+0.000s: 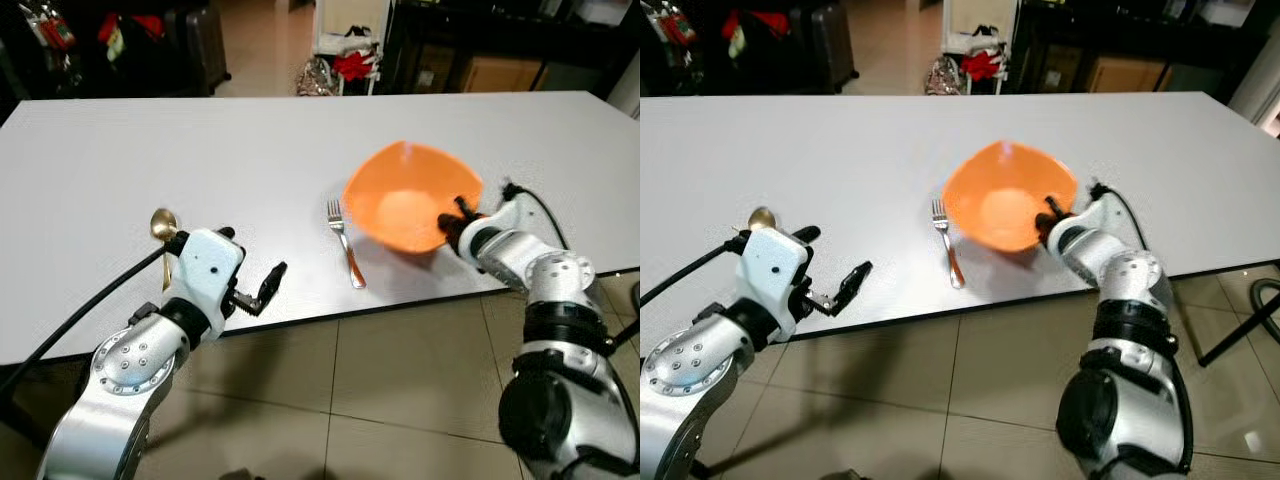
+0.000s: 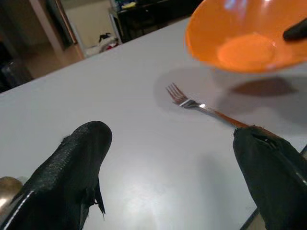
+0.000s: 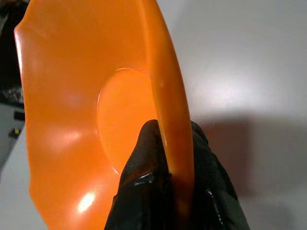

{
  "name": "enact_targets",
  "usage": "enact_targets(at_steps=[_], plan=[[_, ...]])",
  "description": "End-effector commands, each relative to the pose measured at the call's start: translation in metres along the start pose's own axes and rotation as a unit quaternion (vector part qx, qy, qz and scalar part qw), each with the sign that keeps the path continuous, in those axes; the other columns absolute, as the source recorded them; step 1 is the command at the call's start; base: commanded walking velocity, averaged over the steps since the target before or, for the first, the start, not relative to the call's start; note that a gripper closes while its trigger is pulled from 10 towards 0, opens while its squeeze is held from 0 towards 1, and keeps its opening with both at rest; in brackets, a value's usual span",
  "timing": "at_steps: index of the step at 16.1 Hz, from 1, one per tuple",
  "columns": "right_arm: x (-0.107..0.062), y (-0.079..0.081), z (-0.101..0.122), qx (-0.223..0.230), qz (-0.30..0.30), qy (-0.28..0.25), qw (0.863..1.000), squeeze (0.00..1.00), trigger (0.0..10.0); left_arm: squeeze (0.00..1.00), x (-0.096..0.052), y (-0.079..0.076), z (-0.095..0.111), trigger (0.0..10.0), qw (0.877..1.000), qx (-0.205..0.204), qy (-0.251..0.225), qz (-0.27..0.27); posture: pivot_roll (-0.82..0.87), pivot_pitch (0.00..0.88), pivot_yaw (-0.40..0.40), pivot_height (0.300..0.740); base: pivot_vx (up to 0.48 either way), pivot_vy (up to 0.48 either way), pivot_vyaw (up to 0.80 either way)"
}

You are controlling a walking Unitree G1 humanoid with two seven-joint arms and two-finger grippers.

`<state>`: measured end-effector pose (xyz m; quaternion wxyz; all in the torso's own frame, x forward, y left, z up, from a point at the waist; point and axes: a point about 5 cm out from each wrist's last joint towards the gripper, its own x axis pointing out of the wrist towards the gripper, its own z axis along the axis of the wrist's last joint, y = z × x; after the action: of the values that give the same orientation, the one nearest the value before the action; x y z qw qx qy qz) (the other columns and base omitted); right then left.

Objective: Setting the table

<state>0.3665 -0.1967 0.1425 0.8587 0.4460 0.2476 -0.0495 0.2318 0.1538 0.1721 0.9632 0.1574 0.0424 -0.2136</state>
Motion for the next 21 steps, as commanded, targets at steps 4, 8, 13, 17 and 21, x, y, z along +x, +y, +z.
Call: enact_targets(at_steps=[4,8,13,17,21], plan=[[0.011,0.007,0.0,0.078,0.024,0.031,0.996,0.0,10.0,0.0,-0.004,0.0,0.001,10.0,1.0,0.012,0.005,-0.013,0.0,0.035,-0.066,0.74,0.0,0.0,0.0],[0.015,0.006,0.002,0.097,0.007,0.015,0.995,0.58,10.0,0.0,-0.005,0.001,0.002,10.0,1.0,0.012,0.006,-0.009,0.01,0.036,-0.072,0.74,0.0,0.0,0.0],[0.017,0.002,0.0,0.114,0.005,0.03,0.993,0.83,10.0,0.0,-0.008,-0.005,-0.006,10.0,0.998,0.005,0.037,-0.042,0.01,0.036,-0.067,0.74,0.0,0.0,0.0],[0.015,-0.002,0.003,0.128,0.005,0.029,0.991,0.92,10.0,0.0,-0.005,-0.004,-0.005,10.0,0.999,-0.014,0.027,-0.036,0.0,0.027,-0.062,0.74,0.0,0.0,0.0],[-0.008,-0.01,0.015,0.092,0.016,0.005,0.996,0.92,10.0,0.0,-0.006,-0.004,-0.001,10.0,0.999,-0.027,0.014,-0.027,0.0,0.015,-0.072,0.74,0.0,0.0,0.0]])
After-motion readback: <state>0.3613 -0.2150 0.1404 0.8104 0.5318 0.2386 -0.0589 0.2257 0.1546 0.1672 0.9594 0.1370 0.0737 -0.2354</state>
